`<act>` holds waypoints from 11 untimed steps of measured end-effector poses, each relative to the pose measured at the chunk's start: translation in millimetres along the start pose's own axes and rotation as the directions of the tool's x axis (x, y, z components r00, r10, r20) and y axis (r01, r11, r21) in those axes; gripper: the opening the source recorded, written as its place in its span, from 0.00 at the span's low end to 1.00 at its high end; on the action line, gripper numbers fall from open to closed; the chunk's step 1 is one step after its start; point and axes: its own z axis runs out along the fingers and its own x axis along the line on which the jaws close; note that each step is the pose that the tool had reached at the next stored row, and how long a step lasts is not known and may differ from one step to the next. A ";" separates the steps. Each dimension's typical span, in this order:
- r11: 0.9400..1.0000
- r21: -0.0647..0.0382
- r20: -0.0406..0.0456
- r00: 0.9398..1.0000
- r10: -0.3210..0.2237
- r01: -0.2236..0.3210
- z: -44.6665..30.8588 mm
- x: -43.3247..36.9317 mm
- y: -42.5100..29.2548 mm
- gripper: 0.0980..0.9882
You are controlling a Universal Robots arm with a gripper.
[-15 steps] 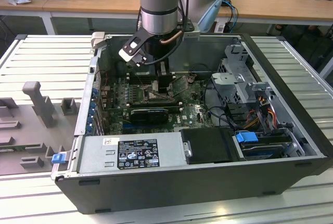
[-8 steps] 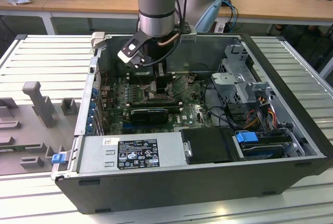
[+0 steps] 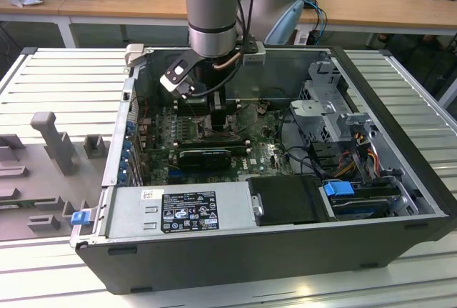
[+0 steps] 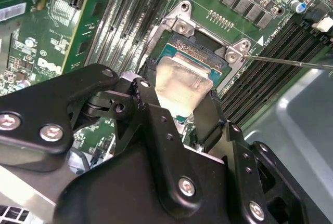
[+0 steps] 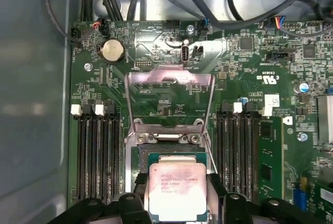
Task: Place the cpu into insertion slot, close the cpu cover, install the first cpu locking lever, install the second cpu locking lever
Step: 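Place the cpu into insertion slot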
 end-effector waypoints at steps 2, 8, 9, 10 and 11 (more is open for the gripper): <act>1.000 0.000 0.000 1.000 0.000 0.000 5.1 1.4 -0.9 0.48; 1.000 0.000 0.001 1.000 0.012 -0.012 14.5 4.2 -1.8 0.48; 1.000 0.000 0.001 1.000 0.012 -0.012 15.8 4.2 -1.9 0.48; 1.000 0.000 0.001 1.000 0.012 -0.012 16.2 4.2 -1.9 0.48; 1.000 0.000 0.001 1.000 0.013 -0.013 16.8 4.2 -2.0 0.48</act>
